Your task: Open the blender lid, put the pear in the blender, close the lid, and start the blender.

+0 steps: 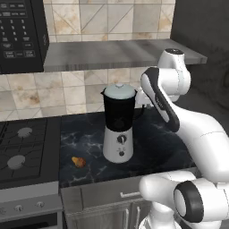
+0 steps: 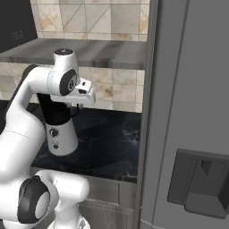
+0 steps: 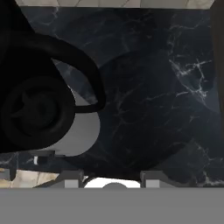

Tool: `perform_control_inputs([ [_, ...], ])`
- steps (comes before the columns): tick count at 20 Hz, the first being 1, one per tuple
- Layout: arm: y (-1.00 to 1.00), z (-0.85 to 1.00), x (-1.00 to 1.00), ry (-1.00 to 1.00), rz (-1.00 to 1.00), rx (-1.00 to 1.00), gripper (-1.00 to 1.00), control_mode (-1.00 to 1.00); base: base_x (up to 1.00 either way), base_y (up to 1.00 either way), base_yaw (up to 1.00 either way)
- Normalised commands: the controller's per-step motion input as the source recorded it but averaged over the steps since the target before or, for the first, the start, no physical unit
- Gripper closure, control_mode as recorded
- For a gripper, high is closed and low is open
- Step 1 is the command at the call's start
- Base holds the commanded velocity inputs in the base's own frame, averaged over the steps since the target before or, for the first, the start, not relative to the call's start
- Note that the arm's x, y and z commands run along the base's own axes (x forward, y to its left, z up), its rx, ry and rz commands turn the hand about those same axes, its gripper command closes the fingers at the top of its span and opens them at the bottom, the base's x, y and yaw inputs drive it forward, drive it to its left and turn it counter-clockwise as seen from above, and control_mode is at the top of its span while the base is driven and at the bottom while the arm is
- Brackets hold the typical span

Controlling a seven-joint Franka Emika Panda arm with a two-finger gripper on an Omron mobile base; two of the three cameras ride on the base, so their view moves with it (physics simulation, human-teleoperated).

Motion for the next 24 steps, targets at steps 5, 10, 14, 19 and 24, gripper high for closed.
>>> perform_control_inputs([
  [5,0.15,0.09,-0.33,-0.13,-0.08,-0.02,-1.0,-1.0,0.0,0.0,0.0],
  [10,0.34,0.73,-0.54,-0.13,-0.1,-0.01,-1.0,-1.0,0.0,0.0,0.0],
  [14,0.41,0.79,-0.18,-0.01,-0.03,0.0,-1.0,-1.0,0.0,0.0,0.0],
  [19,0.44,0.61,0.02,0.0,0.0,0.0,-1.0,-1.0,0.0,0.0,0.0],
  [24,0.38,0.05,0.33,0.07,0.01,-0.01,-1.0,-1.0,0.0,0.0,0.0],
])
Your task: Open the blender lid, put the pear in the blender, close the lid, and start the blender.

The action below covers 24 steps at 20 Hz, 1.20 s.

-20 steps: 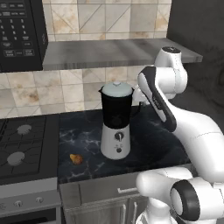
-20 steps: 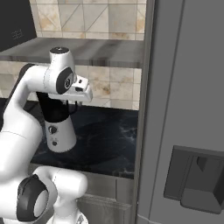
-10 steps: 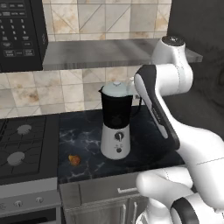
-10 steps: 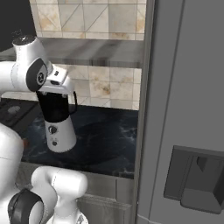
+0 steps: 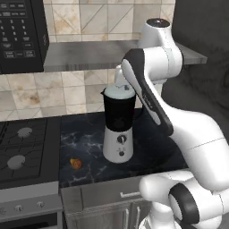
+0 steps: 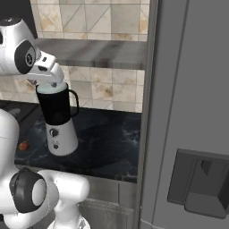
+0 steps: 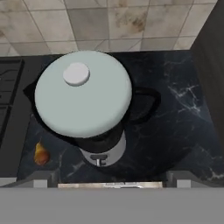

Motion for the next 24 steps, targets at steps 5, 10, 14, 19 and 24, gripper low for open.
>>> perform_control_inputs([
  [5,0.13,-0.18,0.19,0.01,0.0,-0.04,-1.0,-1.0,0.0,0.0,0.0],
  [10,0.24,-0.23,0.57,0.09,0.0,-0.04,-1.0,-1.0,0.0,0.0,0.0],
  [14,0.14,-0.29,0.75,0.08,0.0,0.0,-1.0,-1.0,0.0,0.0,0.0],
  [19,0.18,-0.05,0.6,0.06,0.0,0.0,-1.0,-1.0,0.0,0.0,0.0],
  [24,0.09,-0.04,0.14,0.01,0.0,0.0,-1.0,-1.0,0.0,0.0,0.0],
])
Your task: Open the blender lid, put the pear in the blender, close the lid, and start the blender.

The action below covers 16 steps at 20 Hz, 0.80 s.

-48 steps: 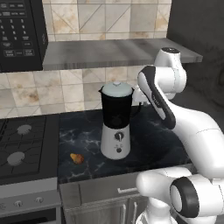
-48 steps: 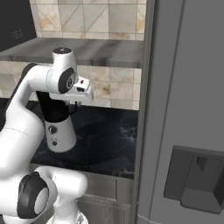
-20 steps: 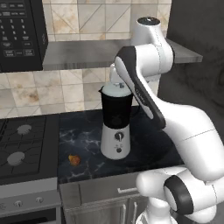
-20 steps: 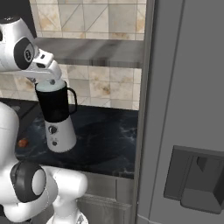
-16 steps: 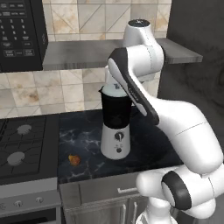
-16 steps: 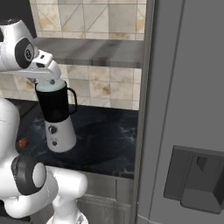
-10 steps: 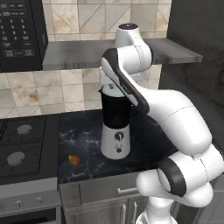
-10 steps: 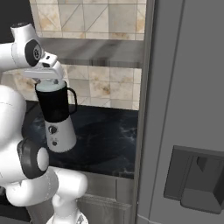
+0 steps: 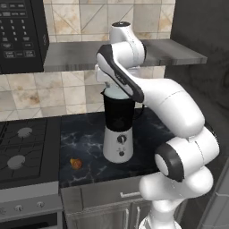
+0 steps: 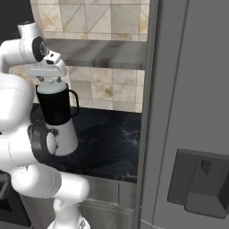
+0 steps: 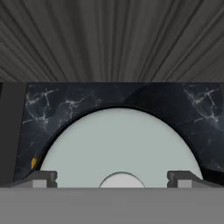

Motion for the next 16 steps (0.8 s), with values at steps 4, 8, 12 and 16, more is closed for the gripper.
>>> perform_control_inputs([
  [4,0.0,-0.12,0.01,0.0,0.0,0.0,-1.0,-1.0,0.0,0.0,0.0],
  [8,-0.18,-0.12,-0.31,-0.04,0.0,0.0,-1.0,-1.0,0.0,0.0,0.0],
  [12,-0.15,-0.12,-0.26,-0.03,0.0,0.0,-1.0,-1.0,0.0,0.0,0.0],
  [16,-0.04,-0.15,0.02,0.0,0.0,0.0,-1.0,-1.0,0.0,0.0,0.0],
])
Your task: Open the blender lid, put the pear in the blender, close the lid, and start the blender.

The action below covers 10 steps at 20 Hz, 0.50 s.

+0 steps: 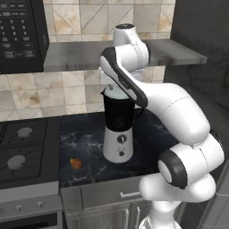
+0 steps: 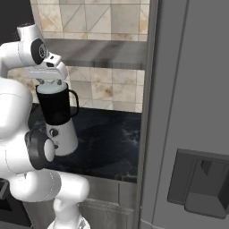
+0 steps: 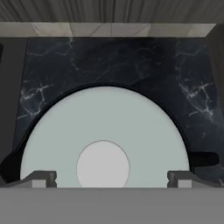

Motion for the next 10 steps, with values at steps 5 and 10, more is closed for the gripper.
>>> perform_control_inputs([
  [5,0.01,-0.1,0.15,0.0,0.0,0.0,-1.0,-1.0,0.0,0.0,0.0],
  [10,0.02,-0.14,0.0,0.0,0.0,0.0,-1.0,-1.0,0.0,0.0,0.0],
])
